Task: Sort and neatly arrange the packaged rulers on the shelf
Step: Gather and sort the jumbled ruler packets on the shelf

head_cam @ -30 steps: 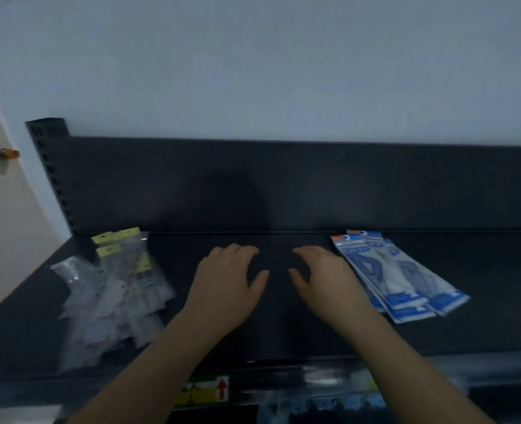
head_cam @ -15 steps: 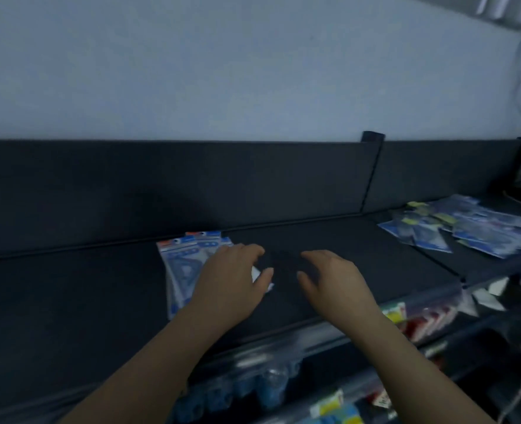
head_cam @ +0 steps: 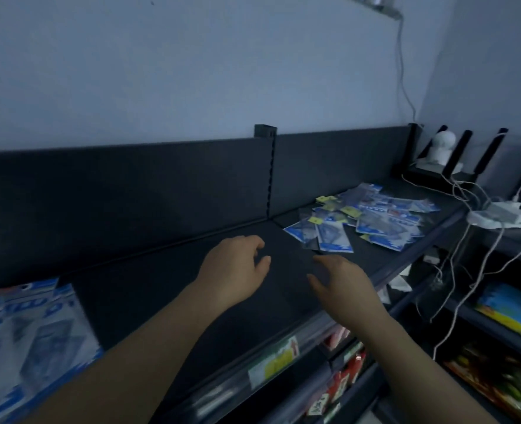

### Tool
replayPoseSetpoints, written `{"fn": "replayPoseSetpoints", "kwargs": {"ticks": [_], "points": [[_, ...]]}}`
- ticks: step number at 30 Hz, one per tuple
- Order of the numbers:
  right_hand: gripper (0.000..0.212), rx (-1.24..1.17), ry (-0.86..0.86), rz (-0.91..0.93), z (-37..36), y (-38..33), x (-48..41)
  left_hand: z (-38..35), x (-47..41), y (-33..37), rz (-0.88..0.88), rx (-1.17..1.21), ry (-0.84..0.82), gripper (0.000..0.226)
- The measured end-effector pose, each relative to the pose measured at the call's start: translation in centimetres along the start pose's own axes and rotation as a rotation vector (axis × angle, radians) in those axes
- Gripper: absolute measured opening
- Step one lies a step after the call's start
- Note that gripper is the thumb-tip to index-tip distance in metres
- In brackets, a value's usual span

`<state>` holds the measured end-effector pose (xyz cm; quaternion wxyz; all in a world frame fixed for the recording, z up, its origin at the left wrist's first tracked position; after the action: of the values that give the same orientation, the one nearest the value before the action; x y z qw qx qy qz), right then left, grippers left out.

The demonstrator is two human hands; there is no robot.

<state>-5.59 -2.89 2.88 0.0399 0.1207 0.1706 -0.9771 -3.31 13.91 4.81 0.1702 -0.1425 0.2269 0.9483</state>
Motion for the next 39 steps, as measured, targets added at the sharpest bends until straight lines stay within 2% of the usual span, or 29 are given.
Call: {"fn": "replayPoseSetpoints", "kwargs": {"ticks": [4, 10, 13, 19, 22, 25, 27, 29, 33, 37, 39], "points": [[0.035, -0.002, -0.015, -0.1, 0.1, 4.6, -3.8, -3.3, -5.7, 0.5, 0.023, 0.026, -0.072, 0.038], [0.041, -0.001, -0.055, -0.201, -0.6, 11.2, -8.5, -9.1, -12.7, 0.8, 0.111, 0.091, -0.204, 0.034], [0.041, -0.015, -0.071, -0.205, -1.3, 14.0, -10.4, -12.2, -15.3, 0.8, 0.16, 0.112, -0.237, 0.031], [0.026, -0.015, -0.049, -0.111, -1.7, 18.1, -15.5, -16.7, -20.0, 1.1, 0.222, 0.145, -0.226, 0.019], [0.031, -0.038, -0.021, -0.062, -1.2, 20.0, -18.4, -18.4, -22.6, 0.9, 0.298, 0.174, -0.197, 0.028], [0.037, 0.036, -0.02, -0.04, -1.0, 22.2, -21.3, -20.1, -25.1, 0.2, 0.385, 0.152, -0.203, 0.057], [0.034, 0.073, -0.04, -0.052, -1.5, 23.9, -22.9, -21.0, -26.3, 0.0, 0.433, 0.092, -0.228, 0.062], [0.03, 0.082, -0.071, -0.072, -2.1, 25.3, -24.1, -21.5, -27.4, 0.1, 0.451, 0.033, -0.236, 0.053], [0.026, 0.015, -0.065, -0.092, -2.1, 26.8, -25.8, -22.2, -29.0, -0.1, 0.48, 0.06, -0.197, 0.024], [0.033, 0.14, -0.094, -0.177, -2.1, 29.1, -26.8, -22.5, -29.4, -0.7, 0.547, 0.113, -0.171, 0.024], [0.028, 0.105, -0.093, -0.191, -1.7, 29.9, -27.0, -22.5, -29.5, -0.4, 0.537, 0.133, -0.152, 0.028]]}}
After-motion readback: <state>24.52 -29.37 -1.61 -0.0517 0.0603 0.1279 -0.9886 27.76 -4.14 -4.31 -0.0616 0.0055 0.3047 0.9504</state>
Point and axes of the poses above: each hand's wrist, its own x-axis away from the middle knuckle, its own z-axis out of the back of the hand, y = z × x, the point moved 9 cm from there along -x, towards the middle knuckle
